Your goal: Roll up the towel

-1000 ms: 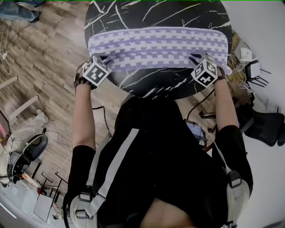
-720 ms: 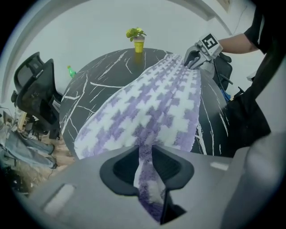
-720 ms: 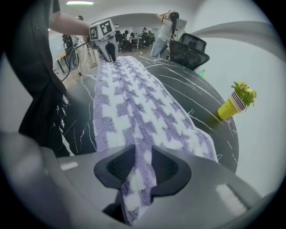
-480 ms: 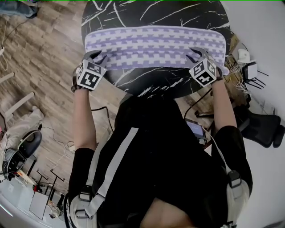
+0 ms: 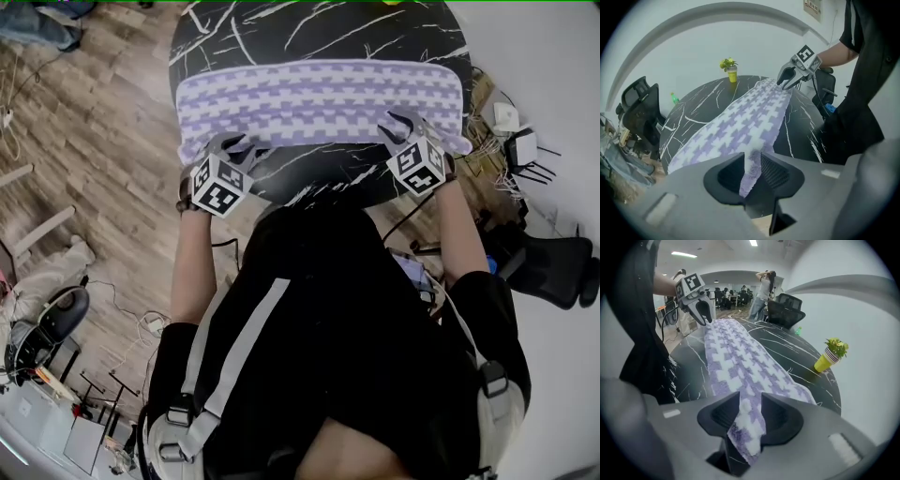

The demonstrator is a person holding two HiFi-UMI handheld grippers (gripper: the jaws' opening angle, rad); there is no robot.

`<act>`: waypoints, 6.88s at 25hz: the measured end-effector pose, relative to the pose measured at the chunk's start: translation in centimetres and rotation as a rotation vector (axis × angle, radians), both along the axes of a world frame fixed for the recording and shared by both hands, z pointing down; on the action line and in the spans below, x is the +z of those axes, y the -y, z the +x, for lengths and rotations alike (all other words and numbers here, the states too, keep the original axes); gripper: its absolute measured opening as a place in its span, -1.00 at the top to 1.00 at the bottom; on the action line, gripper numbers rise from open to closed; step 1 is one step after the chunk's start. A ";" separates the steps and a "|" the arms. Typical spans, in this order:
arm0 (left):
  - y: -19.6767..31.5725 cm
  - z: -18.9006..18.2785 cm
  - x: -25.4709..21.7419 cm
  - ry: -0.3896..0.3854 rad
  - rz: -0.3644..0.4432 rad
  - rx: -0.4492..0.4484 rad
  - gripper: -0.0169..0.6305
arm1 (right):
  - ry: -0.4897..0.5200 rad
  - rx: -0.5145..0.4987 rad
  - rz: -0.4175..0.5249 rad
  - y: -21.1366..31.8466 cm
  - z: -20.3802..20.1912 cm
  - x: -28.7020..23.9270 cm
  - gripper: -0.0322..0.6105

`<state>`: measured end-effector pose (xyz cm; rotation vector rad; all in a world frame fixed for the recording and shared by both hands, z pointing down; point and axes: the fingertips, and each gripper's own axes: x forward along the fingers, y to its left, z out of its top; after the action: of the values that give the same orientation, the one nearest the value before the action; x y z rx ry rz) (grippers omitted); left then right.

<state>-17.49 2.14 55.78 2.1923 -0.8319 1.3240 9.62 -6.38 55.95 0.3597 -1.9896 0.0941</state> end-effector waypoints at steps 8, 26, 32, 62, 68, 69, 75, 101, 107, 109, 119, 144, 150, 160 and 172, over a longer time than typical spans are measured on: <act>-1.7 -0.9 2.1 0.072 0.018 0.022 0.58 | -0.056 0.008 -0.025 -4.6 4.5 1.1 0.44; -1.5 -4.5 4.2 0.116 -0.090 -0.107 0.38 | -0.133 0.213 -0.139 1.6 13.9 3.9 0.43; -1.1 -4.3 5.2 0.071 -0.138 -0.119 0.37 | -0.105 0.247 -0.203 1.9 13.8 4.3 0.44; -1.3 -1.0 5.3 -0.035 -0.067 0.051 0.40 | -0.122 -0.035 -0.154 -2.8 8.3 4.9 0.35; -1.0 -1.2 4.5 -0.178 -0.044 -0.068 0.43 | -0.092 -0.011 -0.189 -2.9 8.3 4.7 0.35; -0.9 -1.2 4.5 -0.170 -0.054 -0.064 0.43 | -0.093 -0.011 -0.188 -2.8 8.3 4.7 0.35; -1.4 -1.0 4.7 -0.021 -0.059 0.071 0.36 | -0.126 -0.024 -0.154 -2.7 8.3 4.6 0.36; -3.3 -1.1 4.8 -0.021 -0.153 0.147 0.76 | -0.192 -0.071 -0.223 -4.6 8.7 4.4 0.72; -7.3 -1.0 4.2 -0.055 -0.229 0.166 0.74 | -0.186 -0.068 -0.281 -8.6 8.9 3.9 0.71; -6.7 -1.0 4.0 -0.063 -0.239 0.164 0.72 | -0.185 -0.065 -0.287 -8.3 8.9 3.7 0.70; -2.6 -2.0 2.0 -0.083 -0.313 0.135 0.60 | -0.141 -0.074 -0.283 -2.8 8.1 1.9 0.55; 5.1 -5.0 4.2 0.107 -0.060 0.003 0.30 | -0.121 -0.008 -0.131 4.7 6.7 4.0 0.51; 5.4 -3.6 0.9 0.013 0.039 -0.079 0.30 | -0.039 0.073 -0.033 4.8 6.0 1.7 0.50; 2.9 -2.9 -0.6 -0.024 0.152 -0.304 0.34 | 0.023 0.150 0.062 2.0 5.1 0.4 0.50; 0.7 -10.6 2.6 0.061 0.070 -0.470 0.31 | -0.051 0.477 0.041 5.2 13.0 2.3 0.49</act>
<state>-28.05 1.45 58.36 1.8510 -1.3351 1.1402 22.62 -11.57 58.26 0.8497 -1.8230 0.3416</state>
